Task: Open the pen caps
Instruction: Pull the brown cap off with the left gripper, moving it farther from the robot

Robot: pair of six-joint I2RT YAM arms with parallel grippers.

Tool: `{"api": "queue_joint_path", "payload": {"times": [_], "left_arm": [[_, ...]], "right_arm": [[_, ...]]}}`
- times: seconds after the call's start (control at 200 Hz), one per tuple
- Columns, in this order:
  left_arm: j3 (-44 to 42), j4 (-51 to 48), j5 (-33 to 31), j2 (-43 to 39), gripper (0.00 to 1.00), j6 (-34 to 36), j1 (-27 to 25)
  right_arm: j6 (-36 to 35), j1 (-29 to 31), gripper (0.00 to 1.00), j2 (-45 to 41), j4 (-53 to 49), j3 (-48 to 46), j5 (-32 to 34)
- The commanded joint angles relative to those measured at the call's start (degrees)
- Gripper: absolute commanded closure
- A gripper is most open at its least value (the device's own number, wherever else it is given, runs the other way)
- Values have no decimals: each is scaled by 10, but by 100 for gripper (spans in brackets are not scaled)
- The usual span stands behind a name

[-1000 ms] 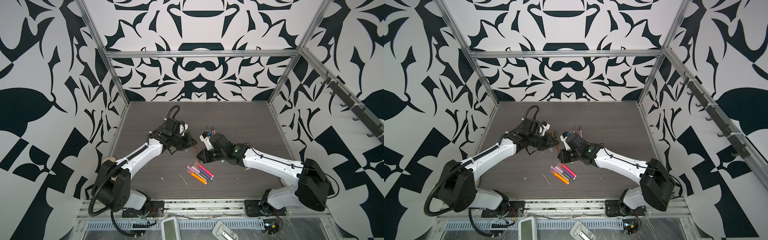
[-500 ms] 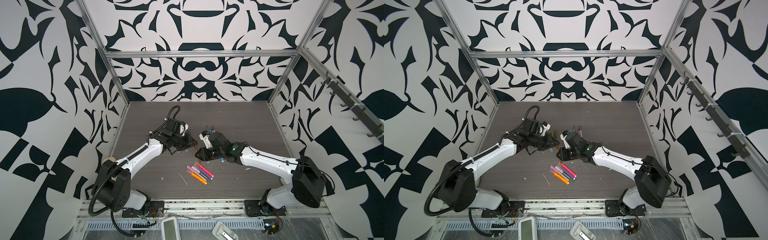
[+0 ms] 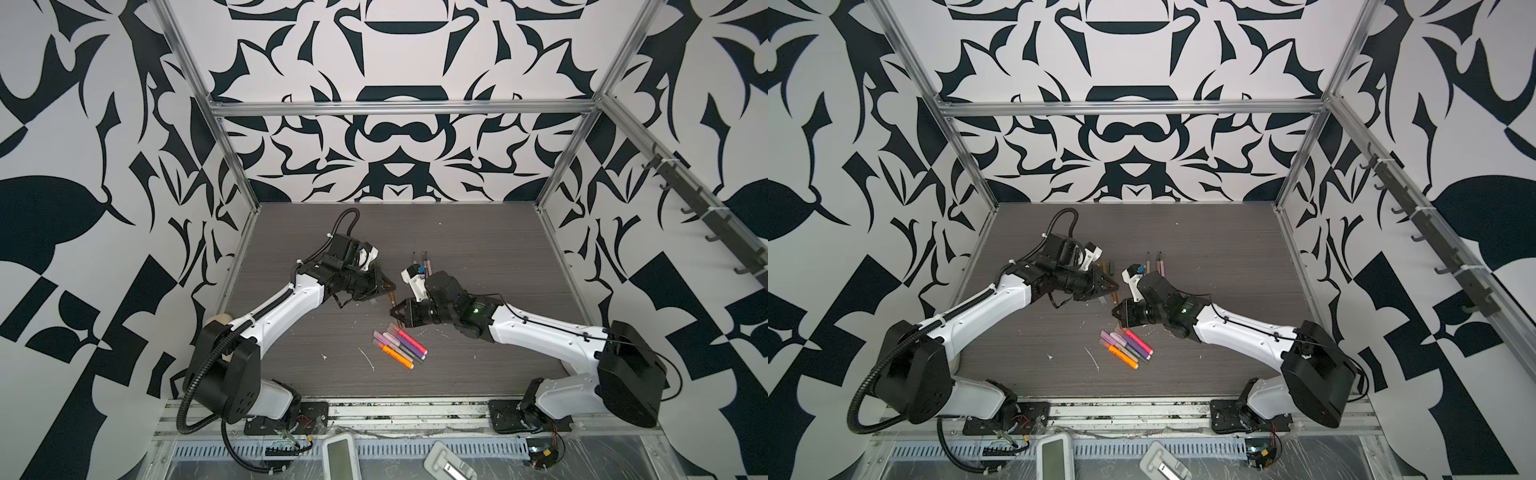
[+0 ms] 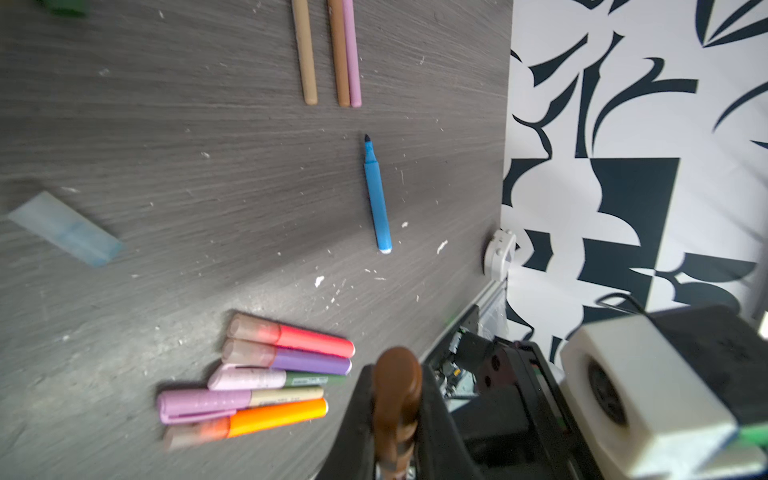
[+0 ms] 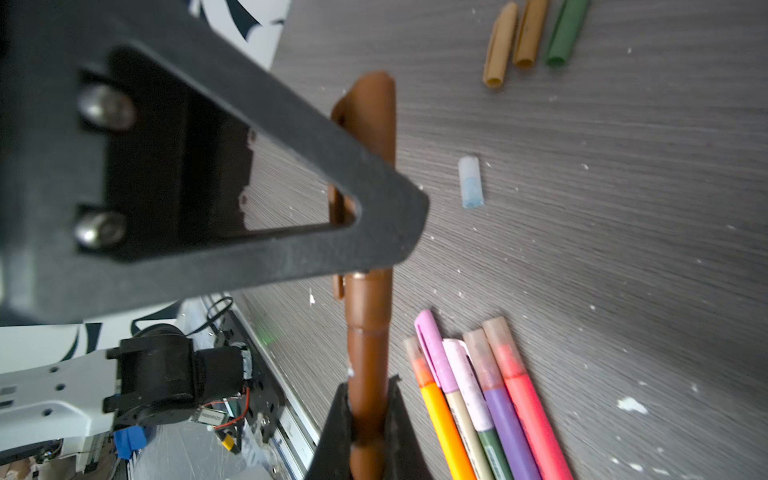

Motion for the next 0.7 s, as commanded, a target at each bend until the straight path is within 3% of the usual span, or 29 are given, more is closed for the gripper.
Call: {"api": "queue_joint_path", "payload": {"times": [0.0,0.185,0.695], "left_arm": [[27,-18,-36,-4,100,37,73],[44,-43,-22,0,100,59,106],[29,-44,-27,-12,100,60,106]], "right_arm": [[44,34,100,-26,-55,-44,28],[69,71,100,-37,-30,-71,50],[62,76,100,-46,-41,-66,62]]}}
